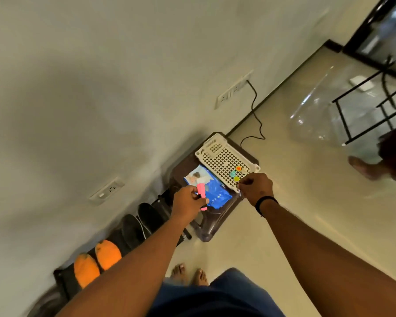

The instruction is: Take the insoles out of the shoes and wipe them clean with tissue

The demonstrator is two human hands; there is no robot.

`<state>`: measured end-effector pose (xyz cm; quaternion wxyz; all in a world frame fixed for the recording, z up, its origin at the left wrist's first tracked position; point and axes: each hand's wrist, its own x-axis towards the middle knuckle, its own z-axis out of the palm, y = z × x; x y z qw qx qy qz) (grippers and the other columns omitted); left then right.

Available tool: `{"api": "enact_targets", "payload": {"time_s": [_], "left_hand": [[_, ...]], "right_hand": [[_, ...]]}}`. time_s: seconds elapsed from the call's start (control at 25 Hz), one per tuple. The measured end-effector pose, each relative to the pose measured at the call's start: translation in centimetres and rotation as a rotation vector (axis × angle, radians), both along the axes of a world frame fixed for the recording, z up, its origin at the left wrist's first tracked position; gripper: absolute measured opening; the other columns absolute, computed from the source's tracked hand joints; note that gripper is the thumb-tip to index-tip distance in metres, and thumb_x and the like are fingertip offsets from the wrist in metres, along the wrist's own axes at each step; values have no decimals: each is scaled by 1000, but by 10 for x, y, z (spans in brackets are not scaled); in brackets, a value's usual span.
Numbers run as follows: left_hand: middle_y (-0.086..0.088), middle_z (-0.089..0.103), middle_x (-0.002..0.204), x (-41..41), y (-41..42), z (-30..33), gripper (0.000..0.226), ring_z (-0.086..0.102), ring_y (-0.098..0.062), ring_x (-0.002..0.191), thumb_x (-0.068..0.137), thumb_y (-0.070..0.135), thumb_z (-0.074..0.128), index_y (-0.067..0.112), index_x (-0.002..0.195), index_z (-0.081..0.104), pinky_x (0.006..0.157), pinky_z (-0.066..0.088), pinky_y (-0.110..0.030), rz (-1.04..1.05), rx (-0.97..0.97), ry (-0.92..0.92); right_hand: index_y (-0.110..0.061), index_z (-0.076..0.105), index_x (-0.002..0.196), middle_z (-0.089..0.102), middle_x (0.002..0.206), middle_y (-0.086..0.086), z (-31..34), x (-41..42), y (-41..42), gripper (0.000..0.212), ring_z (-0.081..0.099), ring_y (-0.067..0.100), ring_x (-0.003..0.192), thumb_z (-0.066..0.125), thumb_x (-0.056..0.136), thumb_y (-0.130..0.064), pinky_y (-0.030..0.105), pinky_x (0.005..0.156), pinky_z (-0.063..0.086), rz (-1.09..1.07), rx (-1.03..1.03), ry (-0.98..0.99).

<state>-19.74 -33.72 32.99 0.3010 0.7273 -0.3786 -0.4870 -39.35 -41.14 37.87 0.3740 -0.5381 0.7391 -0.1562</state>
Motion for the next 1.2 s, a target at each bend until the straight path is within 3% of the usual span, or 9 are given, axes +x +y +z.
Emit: {"api": "enact_targets", "payload": {"time_s": [0.08, 0.16, 0.28, 0.44, 0.52, 0.64, 0.8, 0.92, 1.2], "left_hand": [[-4, 72, 84, -20, -34, -13, 25, 74, -23, 83, 78, 10, 84, 5, 99, 71, 75, 64, -41, 0, 22, -9], [-3, 73, 91, -40, -62, -24, 23, 72, -19, 84, 84, 13, 78, 9, 105, 72, 79, 61, -35, 2, 65, -41], [-5, 76, 92, -64, -93, -41, 17, 73, -20, 85, 86, 14, 73, 13, 104, 73, 80, 61, -38, 14, 153, -48], [-3, 73, 85, -92, -147, -73, 14, 69, -17, 73, 86, 11, 73, 14, 99, 73, 55, 51, -19, 230, 282, -75], [-6, 74, 84, -104, -172, -96, 9, 70, -19, 76, 82, 9, 77, 14, 88, 71, 51, 45, -12, 314, 325, -93], [-6, 75, 87, -119, -209, -123, 16, 72, -22, 82, 77, 12, 83, 14, 86, 70, 69, 58, -31, 443, 373, -86], [-2, 75, 89, -128, -248, -155, 17, 69, -16, 82, 78, 12, 81, 16, 90, 70, 63, 49, -22, 530, 410, -75], [-3, 75, 95, -128, -257, -172, 15, 70, -20, 89, 81, 9, 79, 16, 92, 69, 73, 54, -29, 550, 436, -76], [-10, 70, 114, -124, -231, -164, 31, 67, -27, 105, 86, 8, 72, 10, 116, 67, 90, 57, -39, 490, 443, -180]], "right_hand": [[-17, 72, 70, 74, 81, 11, -4, -24, -40, 15, 69, 24, 75, 75, 78, -5, 29, 70, 56, -25, -18, 13], [-17, 72, 72, 73, 82, 10, -14, -38, -82, 15, 67, 23, 75, 72, 81, -5, 27, 66, 51, 0, -2, 36], [-17, 74, 75, 72, 82, 6, -39, -40, -139, 13, 66, 21, 80, 71, 83, -7, 31, 73, 54, 132, 61, 71], [-29, 71, 62, 73, 76, 0, -110, -33, -220, 18, 69, 23, 76, 73, 76, -19, 40, 78, 59, 369, 166, 124], [-27, 68, 60, 72, 77, -1, -143, -29, -248, 18, 68, 22, 76, 72, 76, -20, 41, 76, 60, 441, 175, 171], [-15, 74, 78, 72, 86, 5, -176, -25, -269, 9, 67, 25, 84, 68, 84, -13, 32, 73, 55, 572, 199, 220], [-13, 73, 84, 72, 88, 5, -216, -19, -281, 10, 67, 25, 84, 64, 87, -14, 29, 68, 52, 727, 210, 263], [-13, 64, 78, 69, 88, 7, -232, -14, -282, 12, 65, 27, 81, 61, 89, -14, 31, 68, 52, 797, 195, 270], [-5, 71, 99, 70, 104, 13, -233, -10, -279, 17, 65, 31, 99, 62, 92, -18, 34, 85, 51, 804, 188, 222]]}}
